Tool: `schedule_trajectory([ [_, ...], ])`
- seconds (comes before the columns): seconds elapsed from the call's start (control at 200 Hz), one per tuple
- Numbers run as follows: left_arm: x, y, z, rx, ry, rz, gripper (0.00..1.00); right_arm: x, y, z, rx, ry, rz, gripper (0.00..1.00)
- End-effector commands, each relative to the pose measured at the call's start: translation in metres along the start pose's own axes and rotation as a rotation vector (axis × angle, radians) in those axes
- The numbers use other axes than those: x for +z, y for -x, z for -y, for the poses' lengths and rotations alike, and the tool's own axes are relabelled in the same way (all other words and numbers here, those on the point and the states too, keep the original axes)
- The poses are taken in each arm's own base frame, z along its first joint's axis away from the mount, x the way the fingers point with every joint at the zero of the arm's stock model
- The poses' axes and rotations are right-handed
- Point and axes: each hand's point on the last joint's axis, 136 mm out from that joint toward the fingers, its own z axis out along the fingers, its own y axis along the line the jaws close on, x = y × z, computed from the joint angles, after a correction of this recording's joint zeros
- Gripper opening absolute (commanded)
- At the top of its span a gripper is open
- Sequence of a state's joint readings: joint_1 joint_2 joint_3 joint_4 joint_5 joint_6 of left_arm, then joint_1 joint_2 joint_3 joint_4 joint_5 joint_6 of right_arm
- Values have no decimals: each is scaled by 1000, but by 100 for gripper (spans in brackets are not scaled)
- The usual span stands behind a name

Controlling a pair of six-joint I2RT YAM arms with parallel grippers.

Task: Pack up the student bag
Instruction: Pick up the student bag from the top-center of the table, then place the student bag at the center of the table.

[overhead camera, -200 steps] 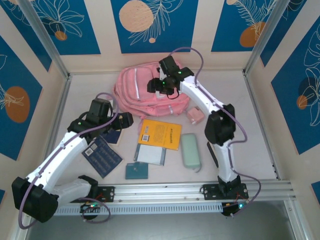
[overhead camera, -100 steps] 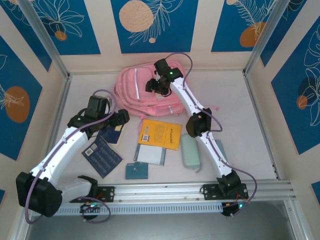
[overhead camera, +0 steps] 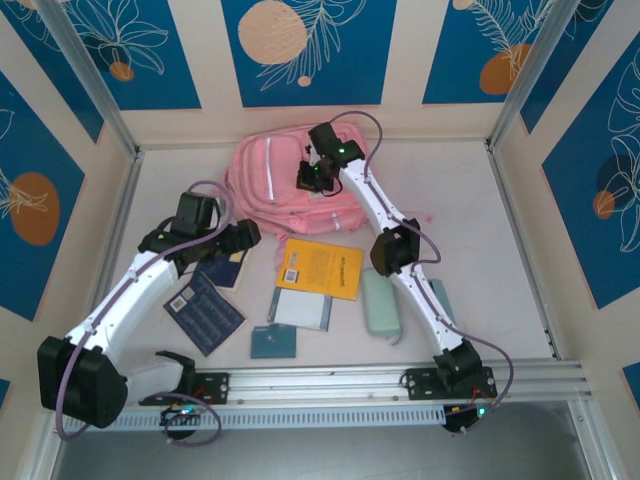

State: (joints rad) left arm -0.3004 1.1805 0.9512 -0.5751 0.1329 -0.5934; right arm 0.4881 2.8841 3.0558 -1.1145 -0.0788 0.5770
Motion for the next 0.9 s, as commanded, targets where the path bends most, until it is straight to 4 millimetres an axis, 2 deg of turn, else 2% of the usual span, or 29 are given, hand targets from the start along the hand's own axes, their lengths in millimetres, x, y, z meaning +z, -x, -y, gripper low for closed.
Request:
schedule_trajectory([
  [0.0,6,-3,-1,-35,-29,-27,96,-7,5,5,33,-5,17,0],
  [0.1,6,-1,0,-39,-36,-28,96,-40,29,3,23,-20,107,0],
  [0.24,3,3,2,-23,-42,-21,96,-107,64,0,22,0,237,0],
  [0.38,-2,5,-1,-5,-20,-5,95,-159,81,1,-17,-11,320,0],
  [0.565,-10,6,-3,-11,-2,5,95,-201,80,-7,-48,11,343,0],
  [0.74,-22,7,6,-22,-41,16,93,-233,70,-20,-34,20,357,0],
  [0.895,-27,4,20,0,-101,-9,87,-258,59,-32,-50,5,373,0],
])
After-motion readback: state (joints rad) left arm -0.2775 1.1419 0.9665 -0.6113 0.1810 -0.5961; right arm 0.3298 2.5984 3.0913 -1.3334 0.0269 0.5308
